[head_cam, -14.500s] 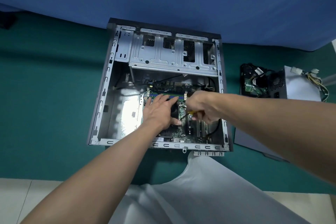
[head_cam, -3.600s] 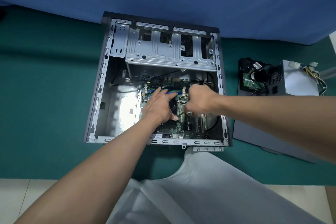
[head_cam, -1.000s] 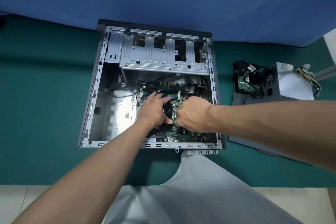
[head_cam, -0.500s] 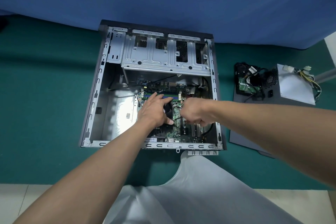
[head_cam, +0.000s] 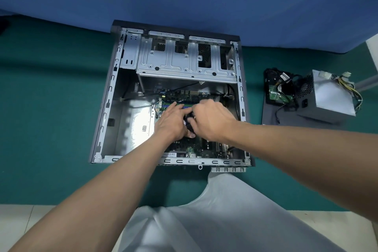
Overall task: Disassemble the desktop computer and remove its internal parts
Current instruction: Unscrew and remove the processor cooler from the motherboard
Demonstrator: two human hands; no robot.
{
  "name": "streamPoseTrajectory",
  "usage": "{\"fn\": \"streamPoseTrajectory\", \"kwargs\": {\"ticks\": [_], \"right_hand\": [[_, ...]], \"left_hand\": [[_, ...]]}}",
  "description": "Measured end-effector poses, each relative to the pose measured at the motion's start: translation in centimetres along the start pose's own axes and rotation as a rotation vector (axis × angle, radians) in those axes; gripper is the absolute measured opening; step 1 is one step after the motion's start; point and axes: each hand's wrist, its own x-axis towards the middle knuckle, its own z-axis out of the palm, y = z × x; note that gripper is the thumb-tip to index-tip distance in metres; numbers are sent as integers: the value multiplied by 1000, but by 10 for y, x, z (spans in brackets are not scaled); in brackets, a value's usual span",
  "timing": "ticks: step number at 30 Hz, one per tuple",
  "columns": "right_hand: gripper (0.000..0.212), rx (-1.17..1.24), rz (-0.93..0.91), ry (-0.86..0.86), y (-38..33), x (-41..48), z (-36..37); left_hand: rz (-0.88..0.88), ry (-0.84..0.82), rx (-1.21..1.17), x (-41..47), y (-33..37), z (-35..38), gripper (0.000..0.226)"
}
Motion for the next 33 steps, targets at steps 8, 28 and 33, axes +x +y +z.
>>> {"fn": "streamPoseTrajectory", "kwargs": {"ticks": [8,28,33], "right_hand": [[41,487,723,359,9,-5,29],[26,407,443,-310,26,2,-12],[28,-36,36,-326,22,-6,-11]], "left_hand": [[-6,11,-23,0,0,2,99],[-24,-9,-23,0,2,1,95],[-16,-4,-32,-1,2,0,95]]}}
